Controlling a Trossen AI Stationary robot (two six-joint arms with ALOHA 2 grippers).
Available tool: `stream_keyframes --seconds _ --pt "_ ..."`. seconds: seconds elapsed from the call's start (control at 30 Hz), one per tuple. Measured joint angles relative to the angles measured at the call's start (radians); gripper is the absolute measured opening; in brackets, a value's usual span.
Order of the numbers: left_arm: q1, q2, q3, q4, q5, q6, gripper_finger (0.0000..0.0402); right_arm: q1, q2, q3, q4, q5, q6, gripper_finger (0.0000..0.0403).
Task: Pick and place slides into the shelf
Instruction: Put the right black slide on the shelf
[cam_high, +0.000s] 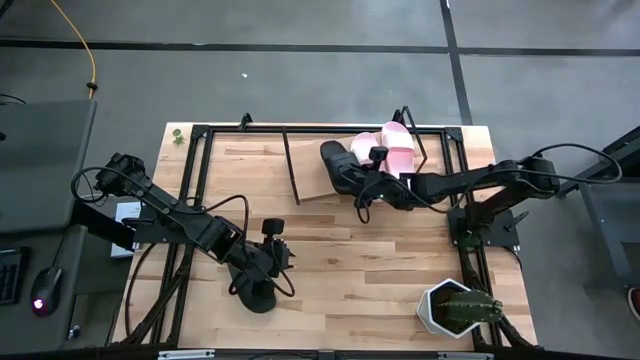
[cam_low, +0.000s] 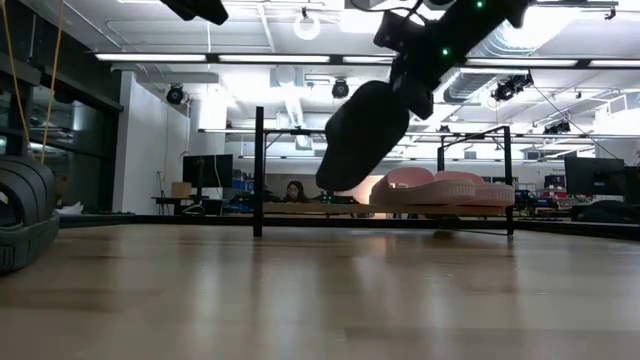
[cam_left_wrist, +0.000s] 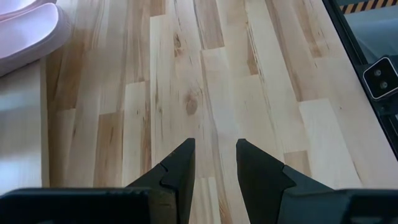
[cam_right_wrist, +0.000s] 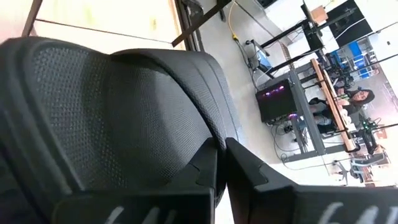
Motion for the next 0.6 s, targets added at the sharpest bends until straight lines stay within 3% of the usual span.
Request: stream_keyframes --seconds 0.6 --pt "0.0 0.0 0.0 0.004 -0.007 0.0 0.0101 -0.078 0.012 -0.015 0.043 -0.027 -0.019 0.0"
